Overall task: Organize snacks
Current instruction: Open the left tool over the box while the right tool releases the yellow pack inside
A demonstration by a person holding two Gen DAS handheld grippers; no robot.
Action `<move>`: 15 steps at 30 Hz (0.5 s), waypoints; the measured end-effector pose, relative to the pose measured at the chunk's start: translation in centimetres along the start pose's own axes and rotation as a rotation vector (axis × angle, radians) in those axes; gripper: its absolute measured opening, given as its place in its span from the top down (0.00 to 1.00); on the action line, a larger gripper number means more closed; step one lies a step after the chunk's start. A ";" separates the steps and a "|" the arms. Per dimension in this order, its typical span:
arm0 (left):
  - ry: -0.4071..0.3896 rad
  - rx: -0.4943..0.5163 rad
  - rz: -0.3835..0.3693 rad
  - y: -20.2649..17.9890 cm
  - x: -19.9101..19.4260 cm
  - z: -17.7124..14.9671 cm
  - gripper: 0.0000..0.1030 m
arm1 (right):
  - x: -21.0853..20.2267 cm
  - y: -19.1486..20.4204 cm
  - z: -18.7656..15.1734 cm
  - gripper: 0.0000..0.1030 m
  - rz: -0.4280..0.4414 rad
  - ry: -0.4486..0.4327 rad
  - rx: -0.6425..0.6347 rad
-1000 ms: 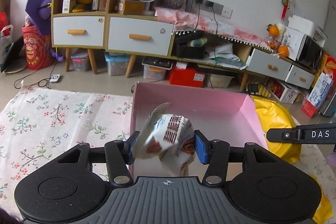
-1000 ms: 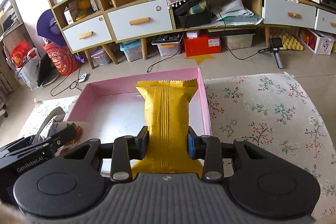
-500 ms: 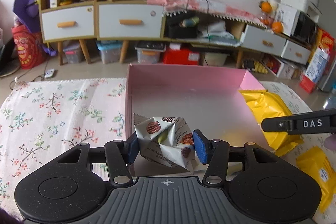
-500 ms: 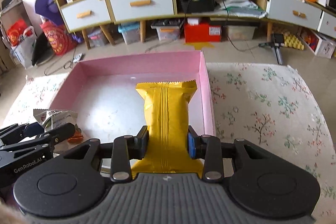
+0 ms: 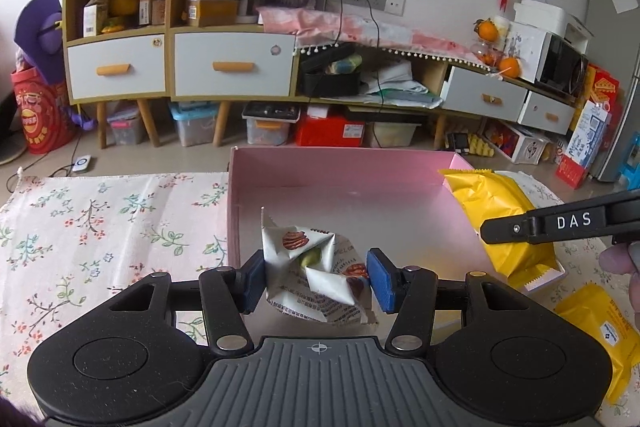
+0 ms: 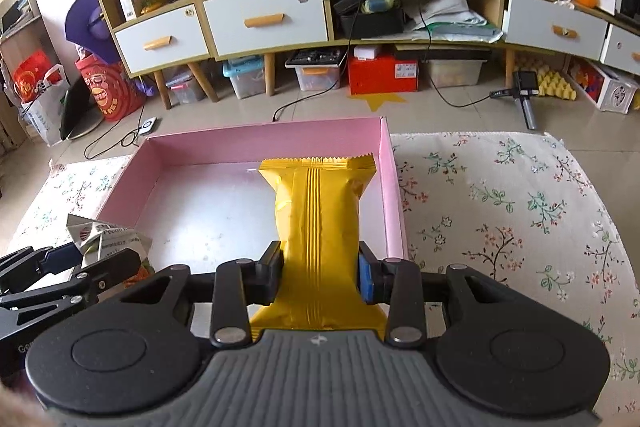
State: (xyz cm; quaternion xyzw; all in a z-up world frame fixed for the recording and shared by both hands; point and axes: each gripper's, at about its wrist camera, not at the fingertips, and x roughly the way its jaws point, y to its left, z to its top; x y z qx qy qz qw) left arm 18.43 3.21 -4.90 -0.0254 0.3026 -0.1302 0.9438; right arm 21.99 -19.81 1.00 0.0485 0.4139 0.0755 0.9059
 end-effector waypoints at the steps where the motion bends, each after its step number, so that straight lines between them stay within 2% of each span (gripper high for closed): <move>1: -0.002 0.005 -0.004 -0.1 0.0 -0.1 0.49 | 0.1 -0.1 0.0 0.66 0.000 -0.004 0.003; 2: -0.005 0.009 -0.005 -0.2 0.0 0.0 0.49 | 0.1 -0.2 0.0 0.64 0.002 -0.007 0.009; 4: -0.006 0.010 0.000 -0.3 -0.2 0.2 0.35 | -0.2 -0.4 0.1 0.61 0.000 -0.012 0.025; 7: -0.004 0.008 -0.009 -0.5 -0.9 0.6 0.24 | -0.9 -0.7 0.3 0.46 0.017 -0.015 0.038; 9: 0.005 0.019 -0.003 -0.9 -1.6 0.9 0.20 | -1.6 -0.8 0.2 0.38 0.025 -0.021 0.041; 15: 0.033 0.042 0.021 -2.3 -4.3 1.3 0.08 | -4.3 -1.0 -0.4 0.25 0.026 -0.027 0.040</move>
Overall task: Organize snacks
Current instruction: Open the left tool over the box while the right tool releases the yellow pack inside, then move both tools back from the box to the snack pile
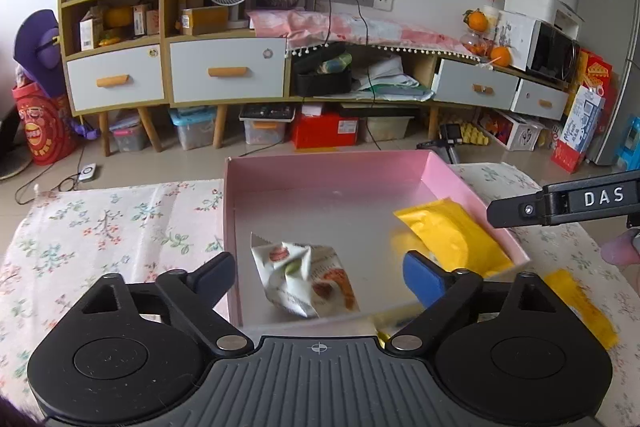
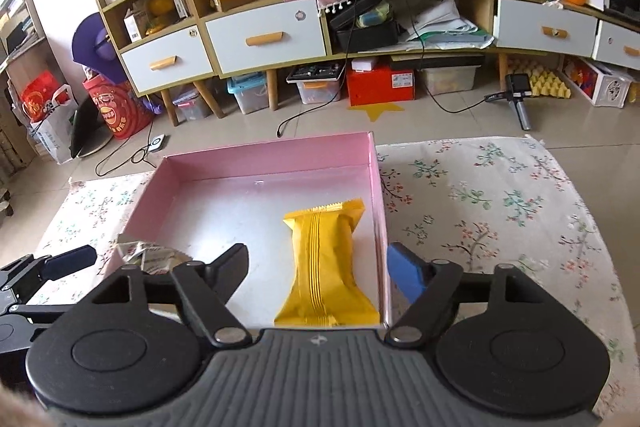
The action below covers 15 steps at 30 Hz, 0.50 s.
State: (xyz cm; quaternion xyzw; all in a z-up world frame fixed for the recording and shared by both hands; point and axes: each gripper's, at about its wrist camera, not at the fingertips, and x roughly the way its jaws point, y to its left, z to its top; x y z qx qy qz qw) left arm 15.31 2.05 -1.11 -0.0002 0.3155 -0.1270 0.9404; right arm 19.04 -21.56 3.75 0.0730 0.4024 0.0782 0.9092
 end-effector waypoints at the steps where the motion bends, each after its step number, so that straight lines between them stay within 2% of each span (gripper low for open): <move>1: 0.002 0.001 0.004 -0.2 -0.6 -0.1 0.07 | -0.5 -0.1 -0.1 0.24 0.000 0.000 0.003; 10: 0.063 -0.025 0.019 -0.8 -5.2 -1.4 0.01 | -4.0 -0.9 -1.8 0.08 -0.003 0.019 0.005; 15: 0.108 -0.044 0.076 -0.8 -7.0 -2.9 0.01 | -5.0 -0.7 -3.3 0.05 0.006 0.054 -0.002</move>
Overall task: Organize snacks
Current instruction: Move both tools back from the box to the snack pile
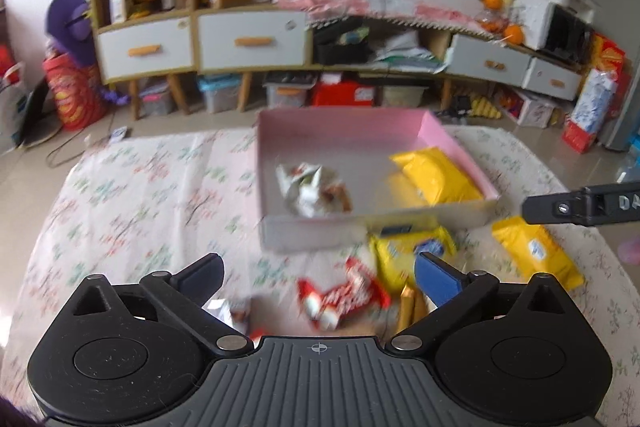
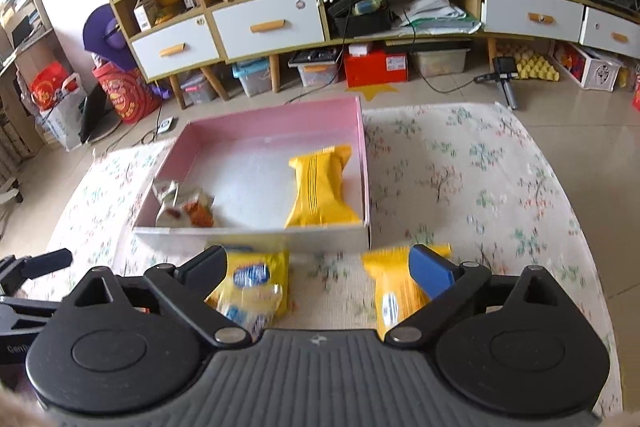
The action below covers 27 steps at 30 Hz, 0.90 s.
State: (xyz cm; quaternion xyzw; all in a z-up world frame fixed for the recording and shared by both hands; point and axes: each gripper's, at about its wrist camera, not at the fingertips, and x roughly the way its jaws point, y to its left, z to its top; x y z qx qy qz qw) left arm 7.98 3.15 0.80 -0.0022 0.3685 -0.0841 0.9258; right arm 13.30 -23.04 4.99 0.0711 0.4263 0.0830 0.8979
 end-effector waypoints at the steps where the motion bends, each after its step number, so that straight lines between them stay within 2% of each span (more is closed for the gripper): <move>1: 0.010 -0.017 0.008 0.3 -0.2 -0.3 0.01 | -0.1 0.1 -0.3 0.05 0.001 0.006 -0.007; 6: 0.080 -0.105 0.047 2.2 -0.8 -2.1 0.01 | -0.5 0.2 -1.9 0.02 0.012 0.026 -0.013; 12: 0.168 -0.131 0.096 2.9 -1.1 -4.3 0.01 | -0.4 -0.3 -3.6 0.02 0.034 0.073 0.021; 15: 0.236 -0.140 0.091 2.9 -0.8 -5.6 0.01 | -0.4 -0.8 -4.2 0.02 0.024 0.087 0.039; 22: 0.251 -0.190 0.051 2.7 -0.8 -6.4 0.01 | 0.6 -1.0 -5.6 0.02 -0.007 0.166 0.019; 27: 0.251 -0.202 0.069 2.1 -0.1 -6.5 0.02 | 1.2 -0.4 -6.2 0.03 0.008 0.207 0.008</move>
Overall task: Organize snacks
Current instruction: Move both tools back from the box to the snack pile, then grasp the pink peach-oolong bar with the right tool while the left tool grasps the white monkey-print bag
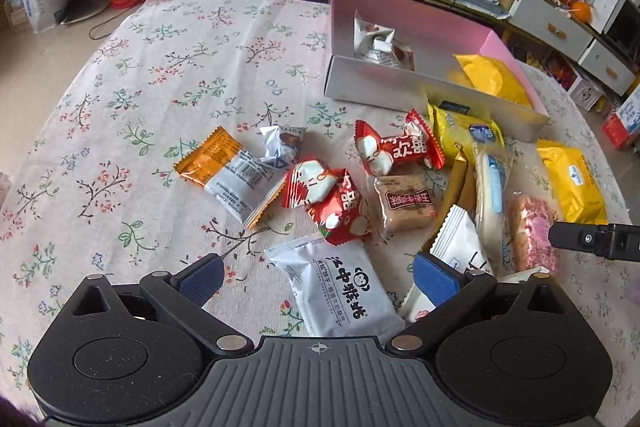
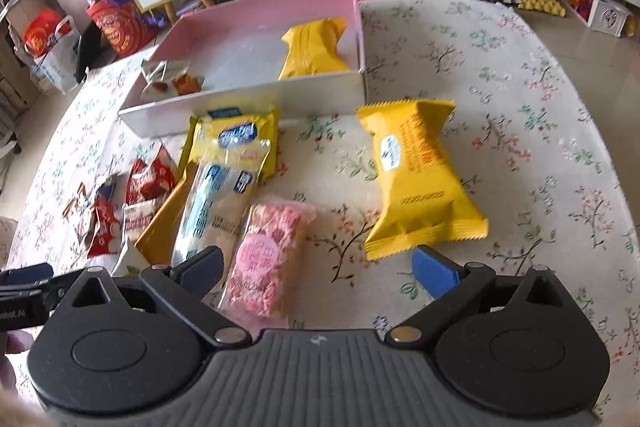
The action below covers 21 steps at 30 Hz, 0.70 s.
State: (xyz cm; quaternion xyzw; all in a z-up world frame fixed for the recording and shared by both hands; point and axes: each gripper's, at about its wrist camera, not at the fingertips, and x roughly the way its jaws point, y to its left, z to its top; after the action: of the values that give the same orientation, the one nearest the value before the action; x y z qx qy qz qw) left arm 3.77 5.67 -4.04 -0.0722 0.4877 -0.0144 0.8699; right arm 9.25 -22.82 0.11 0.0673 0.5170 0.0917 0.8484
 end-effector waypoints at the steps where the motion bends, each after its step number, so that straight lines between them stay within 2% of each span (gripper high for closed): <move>1: 0.004 0.001 0.004 -0.1 0.2 0.0 0.03 | 0.2 0.1 -0.1 0.03 0.001 0.007 0.001; 5: 0.025 0.009 0.010 -0.4 0.9 -0.4 0.08 | 0.8 0.8 -0.2 0.07 0.003 0.036 -0.008; 9: 0.066 0.015 -0.028 -0.4 1.6 -1.1 0.16 | 1.3 1.2 -0.6 0.11 -0.027 0.039 -0.042; 14: 0.037 0.088 -0.009 -0.8 1.3 -1.8 0.22 | 2.0 1.2 -1.0 0.17 -0.021 0.053 -0.050; 17: 0.028 0.117 0.002 -0.7 1.1 -1.9 0.32 | 2.1 1.4 -1.3 0.22 -0.050 0.045 -0.079; 19: 0.019 0.143 0.013 -0.5 0.9 -2.2 0.44 | 2.1 1.7 -1.4 0.25 -0.069 0.041 -0.103; 21: 0.009 0.170 0.023 -0.3 0.7 -2.4 0.51 | 2.2 1.7 -1.6 0.28 -0.079 0.035 -0.120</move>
State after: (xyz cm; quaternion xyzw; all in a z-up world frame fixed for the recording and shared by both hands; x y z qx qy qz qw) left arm 2.16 5.00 -5.84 0.0075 0.4894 -0.0463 0.8708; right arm 8.62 -20.60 -2.16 -0.0055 0.5278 0.0901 0.8446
